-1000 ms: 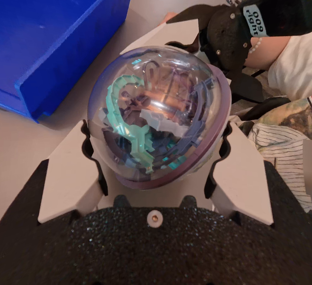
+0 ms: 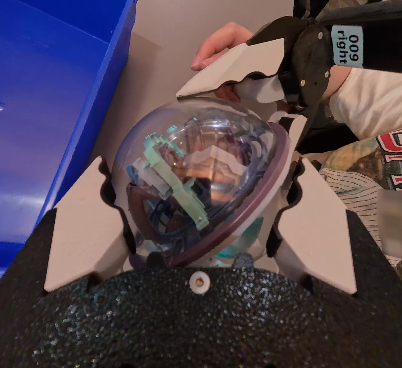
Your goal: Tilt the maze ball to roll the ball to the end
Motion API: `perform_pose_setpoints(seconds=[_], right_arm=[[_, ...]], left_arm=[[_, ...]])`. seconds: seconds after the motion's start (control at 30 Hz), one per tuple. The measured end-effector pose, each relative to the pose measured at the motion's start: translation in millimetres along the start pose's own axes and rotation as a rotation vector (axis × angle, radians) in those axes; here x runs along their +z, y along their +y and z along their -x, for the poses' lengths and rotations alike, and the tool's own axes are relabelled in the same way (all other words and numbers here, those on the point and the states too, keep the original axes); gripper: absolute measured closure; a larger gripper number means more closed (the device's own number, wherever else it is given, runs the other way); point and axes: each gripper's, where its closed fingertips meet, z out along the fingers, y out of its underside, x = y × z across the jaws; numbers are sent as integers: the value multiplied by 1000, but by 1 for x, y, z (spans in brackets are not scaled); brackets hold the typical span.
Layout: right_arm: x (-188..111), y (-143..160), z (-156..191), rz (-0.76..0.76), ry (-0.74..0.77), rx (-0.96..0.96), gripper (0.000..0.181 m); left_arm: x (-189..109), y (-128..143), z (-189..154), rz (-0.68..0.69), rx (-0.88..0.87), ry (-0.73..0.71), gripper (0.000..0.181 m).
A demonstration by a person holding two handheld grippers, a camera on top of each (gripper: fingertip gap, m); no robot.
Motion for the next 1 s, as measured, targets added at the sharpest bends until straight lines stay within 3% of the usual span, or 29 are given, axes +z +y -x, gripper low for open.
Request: perform_pose_setpoints(seconds=[0.03, 0.5, 1.0], right_arm=[[0, 2, -1, 6, 6, -16, 40], [-2, 3, 3, -54, 80, -18, 36], [1, 1, -3, -139, 138, 40, 34]], left_arm=[[1, -2, 0, -3, 0, 3, 24], [5, -8, -5, -93, 36, -59, 24], [7, -11, 0, -44, 19, 32, 23]])
